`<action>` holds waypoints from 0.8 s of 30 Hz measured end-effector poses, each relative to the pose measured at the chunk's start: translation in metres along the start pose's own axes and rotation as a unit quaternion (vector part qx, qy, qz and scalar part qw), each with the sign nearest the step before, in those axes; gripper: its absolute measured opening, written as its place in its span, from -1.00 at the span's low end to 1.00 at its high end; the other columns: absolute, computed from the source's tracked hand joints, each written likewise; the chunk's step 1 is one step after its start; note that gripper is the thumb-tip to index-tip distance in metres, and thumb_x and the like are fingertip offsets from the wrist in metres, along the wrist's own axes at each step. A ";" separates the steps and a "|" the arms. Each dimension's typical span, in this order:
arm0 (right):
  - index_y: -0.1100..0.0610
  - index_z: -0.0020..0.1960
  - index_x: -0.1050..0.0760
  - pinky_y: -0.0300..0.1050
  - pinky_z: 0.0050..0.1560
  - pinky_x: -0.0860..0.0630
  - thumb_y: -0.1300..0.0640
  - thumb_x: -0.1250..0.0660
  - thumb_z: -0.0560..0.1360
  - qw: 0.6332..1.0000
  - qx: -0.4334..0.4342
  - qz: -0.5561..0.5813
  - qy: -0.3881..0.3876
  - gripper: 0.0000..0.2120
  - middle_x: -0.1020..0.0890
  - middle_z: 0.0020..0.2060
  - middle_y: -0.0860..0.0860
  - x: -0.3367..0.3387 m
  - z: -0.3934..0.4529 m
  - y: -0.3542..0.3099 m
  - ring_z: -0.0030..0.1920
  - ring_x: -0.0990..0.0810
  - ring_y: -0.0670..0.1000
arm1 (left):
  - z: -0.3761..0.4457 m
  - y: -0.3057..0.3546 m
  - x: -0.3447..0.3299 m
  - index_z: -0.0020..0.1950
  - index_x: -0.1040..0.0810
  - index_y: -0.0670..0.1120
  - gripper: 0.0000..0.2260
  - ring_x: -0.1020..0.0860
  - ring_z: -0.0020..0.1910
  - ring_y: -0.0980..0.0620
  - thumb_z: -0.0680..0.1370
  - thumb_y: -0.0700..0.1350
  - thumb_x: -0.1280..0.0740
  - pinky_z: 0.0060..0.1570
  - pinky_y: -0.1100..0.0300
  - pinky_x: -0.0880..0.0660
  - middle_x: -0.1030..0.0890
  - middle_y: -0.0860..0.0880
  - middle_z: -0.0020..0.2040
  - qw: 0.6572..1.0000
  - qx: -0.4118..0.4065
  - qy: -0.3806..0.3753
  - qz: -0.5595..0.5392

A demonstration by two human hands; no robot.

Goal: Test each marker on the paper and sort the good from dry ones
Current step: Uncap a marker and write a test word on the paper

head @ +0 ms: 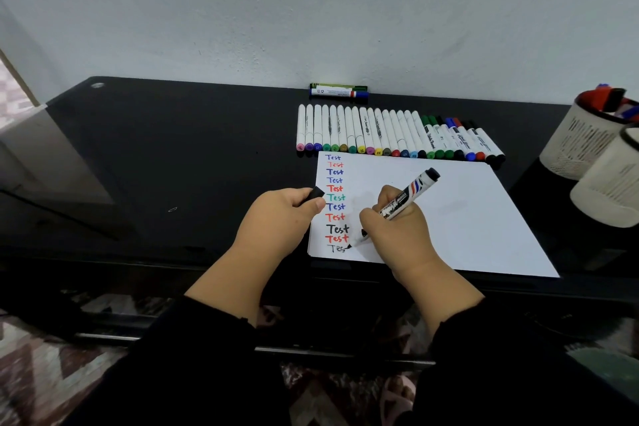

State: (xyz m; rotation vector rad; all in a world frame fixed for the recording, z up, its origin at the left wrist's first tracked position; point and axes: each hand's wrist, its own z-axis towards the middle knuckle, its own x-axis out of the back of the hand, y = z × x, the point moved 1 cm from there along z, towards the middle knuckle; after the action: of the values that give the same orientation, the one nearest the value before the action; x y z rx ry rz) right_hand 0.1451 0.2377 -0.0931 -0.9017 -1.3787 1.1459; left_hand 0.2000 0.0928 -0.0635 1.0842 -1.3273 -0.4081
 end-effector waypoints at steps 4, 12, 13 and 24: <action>0.12 -0.36 -0.19 -0.44 -0.53 -0.24 0.35 -0.27 0.45 1.000 -0.010 0.009 -0.017 -0.66 -0.42 -0.53 -0.06 0.000 -0.001 -0.002 -0.57 -0.37 -0.23 | 0.001 0.001 0.000 0.34 -0.46 0.04 -0.66 -0.42 -0.11 0.23 0.57 0.02 -0.26 -0.25 0.37 -0.29 -0.51 0.09 0.26 1.000 0.003 -0.002 0.010; 0.08 -0.41 -0.17 -0.29 -0.49 -0.27 0.34 -0.26 0.42 0.998 -0.052 0.045 0.003 -0.64 -0.32 -0.64 -0.13 0.003 0.003 -0.001 -0.57 -0.29 -0.12 | 0.000 0.001 -0.001 0.32 -0.48 0.05 -0.68 -0.37 -0.26 0.29 0.57 0.00 -0.28 -0.35 0.44 -0.24 -0.53 0.10 0.23 1.000 -0.004 -0.012 -0.006; 0.07 -0.41 -0.17 -0.26 -0.50 -0.22 0.33 -0.26 0.43 0.994 -0.075 0.073 0.010 -0.63 -0.30 -0.63 -0.10 0.004 0.007 0.000 -0.57 -0.23 -0.09 | 0.000 0.001 0.000 0.32 -0.48 0.05 -0.68 -0.37 -0.28 0.31 0.57 0.00 -0.28 -0.36 0.46 -0.24 -0.53 0.10 0.23 1.000 -0.004 -0.017 -0.008; 0.05 -0.40 -0.25 -0.33 -0.63 -0.13 0.31 -0.33 0.48 0.924 -0.190 0.332 0.006 -0.61 -0.32 -0.63 -0.02 0.021 0.022 -0.004 -0.62 -0.22 -0.10 | 0.000 0.006 -0.008 0.32 -0.47 0.13 -0.64 -0.39 -0.10 0.26 0.51 0.01 -0.35 -0.17 0.37 -0.32 -0.49 0.12 0.29 0.995 -0.015 -0.097 0.018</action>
State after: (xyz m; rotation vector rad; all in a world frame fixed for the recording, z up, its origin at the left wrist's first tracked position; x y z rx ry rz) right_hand 0.1208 0.2533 -0.0830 -1.7482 -1.3425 1.3780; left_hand 0.1956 0.1017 -0.0629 1.0129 -1.5061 -0.5149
